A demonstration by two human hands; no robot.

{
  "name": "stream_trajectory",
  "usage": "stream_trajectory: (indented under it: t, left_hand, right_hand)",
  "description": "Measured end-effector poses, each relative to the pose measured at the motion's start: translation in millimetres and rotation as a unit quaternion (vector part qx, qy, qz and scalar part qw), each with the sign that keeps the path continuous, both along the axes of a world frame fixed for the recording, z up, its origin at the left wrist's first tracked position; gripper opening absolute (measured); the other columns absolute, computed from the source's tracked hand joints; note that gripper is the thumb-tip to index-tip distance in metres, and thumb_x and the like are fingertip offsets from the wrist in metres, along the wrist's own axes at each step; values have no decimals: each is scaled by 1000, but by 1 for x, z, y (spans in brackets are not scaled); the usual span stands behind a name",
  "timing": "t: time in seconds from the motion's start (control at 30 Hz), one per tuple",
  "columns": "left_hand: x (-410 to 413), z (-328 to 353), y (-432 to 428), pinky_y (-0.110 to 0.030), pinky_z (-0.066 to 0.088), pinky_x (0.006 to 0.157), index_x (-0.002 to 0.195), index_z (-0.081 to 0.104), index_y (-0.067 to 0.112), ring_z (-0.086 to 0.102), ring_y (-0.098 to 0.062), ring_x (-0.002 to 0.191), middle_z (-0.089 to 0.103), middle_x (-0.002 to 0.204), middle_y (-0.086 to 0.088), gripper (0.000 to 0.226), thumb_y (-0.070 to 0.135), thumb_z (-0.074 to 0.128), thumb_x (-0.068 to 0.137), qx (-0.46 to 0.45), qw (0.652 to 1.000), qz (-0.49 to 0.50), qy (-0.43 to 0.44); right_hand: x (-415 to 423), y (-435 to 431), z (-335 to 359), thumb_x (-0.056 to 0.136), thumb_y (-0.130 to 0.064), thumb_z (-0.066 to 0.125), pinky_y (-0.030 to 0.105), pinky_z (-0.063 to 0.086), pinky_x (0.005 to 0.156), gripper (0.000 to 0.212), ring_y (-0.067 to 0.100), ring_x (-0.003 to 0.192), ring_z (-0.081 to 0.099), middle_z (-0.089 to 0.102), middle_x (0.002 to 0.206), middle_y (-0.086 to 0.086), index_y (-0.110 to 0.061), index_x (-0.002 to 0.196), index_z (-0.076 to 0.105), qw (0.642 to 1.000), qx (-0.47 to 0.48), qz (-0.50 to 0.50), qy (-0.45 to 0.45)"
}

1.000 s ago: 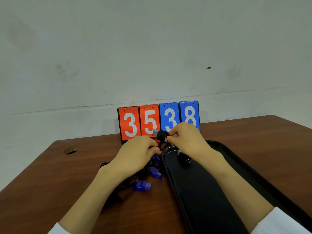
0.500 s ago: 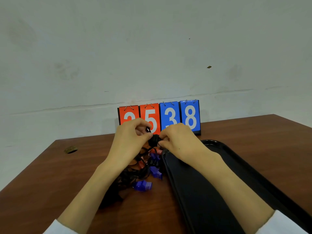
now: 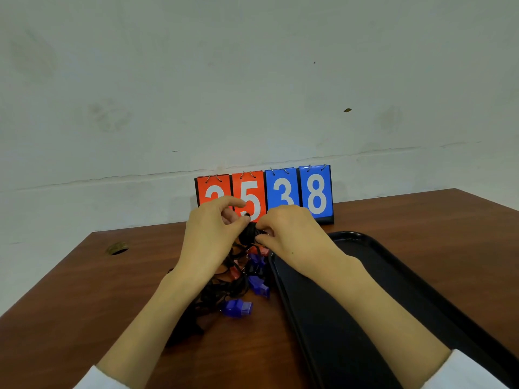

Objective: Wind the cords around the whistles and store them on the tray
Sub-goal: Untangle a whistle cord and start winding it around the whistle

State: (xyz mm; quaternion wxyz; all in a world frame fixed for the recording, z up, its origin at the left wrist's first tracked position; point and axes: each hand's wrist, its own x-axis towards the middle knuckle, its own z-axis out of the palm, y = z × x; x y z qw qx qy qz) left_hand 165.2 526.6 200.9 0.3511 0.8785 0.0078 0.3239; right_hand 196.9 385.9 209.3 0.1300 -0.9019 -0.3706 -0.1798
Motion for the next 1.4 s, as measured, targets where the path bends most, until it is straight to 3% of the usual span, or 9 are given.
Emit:
stream_trajectory:
  t: [0.13, 0.33, 0.47, 0.67, 0.73, 1.0, 1.13, 1.27, 1.4]
  left_hand:
    - [-1, 2, 2, -8, 43, 71, 87, 73, 22, 58, -3, 75, 65, 81, 14, 10, 16, 66, 85, 44, 999, -1, 20]
    - [-1, 1, 1, -7, 37, 63, 94, 72, 20, 53, 2, 70, 64, 82, 10, 13, 25, 68, 83, 106, 993, -5, 48]
    - [-3, 1, -4, -4, 33, 64, 101, 73, 17, 50, 0, 69, 69, 93, 5, 17, 20, 65, 86, 130, 991, 0, 27]
    - [-4, -3, -7, -24, 45, 70, 90, 70, 13, 59, -15, 76, 66, 85, -2, 19, 17, 52, 90, 262, 961, 58, 62]
    - [-3, -5, -7, -23, 41, 67, 92, 66, 13, 55, -15, 75, 62, 84, -1, 17, 18, 50, 91, 287, 951, 68, 98]
    - [6, -7, -11, -25, 42, 77, 104, 61, 6, 59, -22, 89, 60, 97, -8, 22, 17, 43, 97, 298, 941, 71, 147]
    - [8, -15, -1, -20, 40, 73, 98, 63, 11, 54, -14, 79, 59, 89, -2, 19, 18, 45, 96, 291, 943, 31, 156]
    - [8, -14, 10, -6, 35, 63, 92, 67, 20, 53, -2, 67, 58, 75, 13, 10, 13, 61, 87, 199, 971, -15, 129]
    - [7, -16, 5, -12, 42, 70, 90, 70, 18, 52, -2, 69, 65, 83, 7, 15, 9, 60, 85, 187, 979, -11, 81]
  right_hand:
    - [-1, 2, -3, 95, -28, 50, 23, 40, 74, 21, 13, 79, 49, 61, 91, 2, -15, 104, 64, 1000, -1, 1, -4]
    - [2, 3, -7, 94, -29, 51, 21, 39, 75, 24, 10, 76, 47, 55, 83, -2, -16, 109, 64, 1000, 16, -24, 10]
    - [1, 3, -8, 94, -30, 52, 21, 42, 77, 24, 13, 82, 56, 66, 93, 2, -16, 108, 65, 998, 45, -40, 30]
    - [-4, 11, -13, 97, -26, 47, 30, 49, 88, 23, 20, 94, 60, 64, 99, 7, -10, 104, 61, 999, 14, -39, 12]
    - [-6, 14, -14, 98, -22, 44, 31, 48, 88, 22, 22, 96, 58, 63, 101, 9, -8, 104, 60, 999, -10, -34, 24]
    - [-4, 20, -20, 98, -22, 44, 33, 47, 93, 25, 22, 102, 57, 62, 108, 9, -8, 112, 59, 996, -55, -42, 58]
    - [-5, 20, -28, 96, -22, 48, 34, 49, 90, 22, 21, 100, 58, 63, 106, 7, -9, 109, 60, 997, -54, -40, 48]
    - [-3, 19, -27, 95, -23, 49, 34, 49, 88, 21, 22, 96, 59, 63, 102, 8, -8, 105, 60, 995, -49, -56, 62]
    - [-2, 18, -23, 96, -25, 47, 32, 50, 87, 22, 21, 97, 59, 63, 100, 8, -8, 104, 59, 995, -26, -76, 65]
